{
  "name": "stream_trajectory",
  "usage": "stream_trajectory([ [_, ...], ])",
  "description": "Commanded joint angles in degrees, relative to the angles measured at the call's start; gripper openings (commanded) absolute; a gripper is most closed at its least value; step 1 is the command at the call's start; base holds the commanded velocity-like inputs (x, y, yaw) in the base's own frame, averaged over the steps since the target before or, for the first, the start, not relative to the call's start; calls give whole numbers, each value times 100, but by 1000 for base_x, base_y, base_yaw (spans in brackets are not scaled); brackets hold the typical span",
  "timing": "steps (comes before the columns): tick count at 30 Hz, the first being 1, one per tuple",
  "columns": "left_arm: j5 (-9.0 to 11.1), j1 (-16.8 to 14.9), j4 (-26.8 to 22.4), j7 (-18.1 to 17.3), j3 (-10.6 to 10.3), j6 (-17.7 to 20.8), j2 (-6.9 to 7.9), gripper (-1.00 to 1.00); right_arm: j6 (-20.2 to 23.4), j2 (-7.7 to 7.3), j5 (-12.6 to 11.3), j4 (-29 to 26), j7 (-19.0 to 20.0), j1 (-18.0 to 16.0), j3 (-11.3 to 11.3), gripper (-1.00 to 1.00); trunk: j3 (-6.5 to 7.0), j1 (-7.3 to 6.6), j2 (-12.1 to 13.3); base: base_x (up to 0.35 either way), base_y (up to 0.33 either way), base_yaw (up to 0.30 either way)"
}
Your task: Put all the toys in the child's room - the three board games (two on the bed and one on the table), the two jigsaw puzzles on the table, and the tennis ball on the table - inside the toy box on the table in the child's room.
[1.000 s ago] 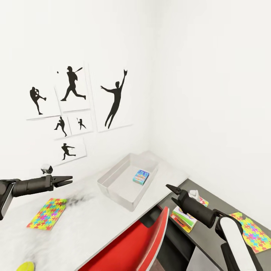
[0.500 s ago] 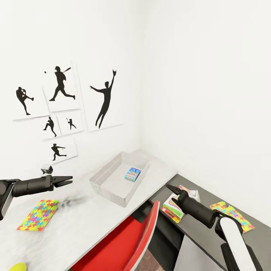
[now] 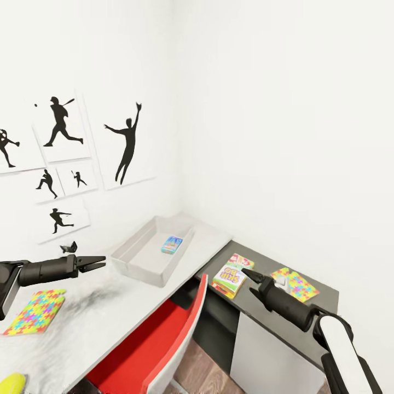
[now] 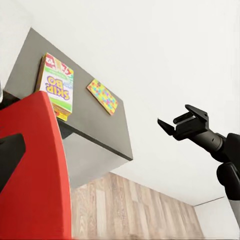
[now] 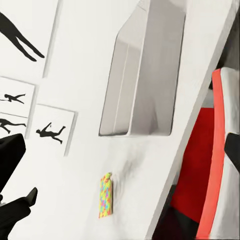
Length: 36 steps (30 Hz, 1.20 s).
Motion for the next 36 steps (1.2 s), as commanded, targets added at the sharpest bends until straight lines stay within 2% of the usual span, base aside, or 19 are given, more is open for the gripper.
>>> stream_trajectory([
  [1,-4,-2,-3,-24,0,61,4,100,27,0,-29,-2,-23,-7,-5,100,-12,0,-11,-257,0,-267],
  [11,-4,-8,-3,-24,0,56,9,100,27,-1,-29,7,-23,-7,-5,100,-12,0,-11,-235,0,-267],
  [20,-4,-4,-3,-24,12,44,10,100,27,-1,-29,29,-23,-7,-11,100,-12,0,-11,-35,0,-267],
  [36,-4,-4,-55,-24,18,52,18,100,27,-52,-29,38,-23,-7,-13,100,275,-351,631,-1,0,-272],
])
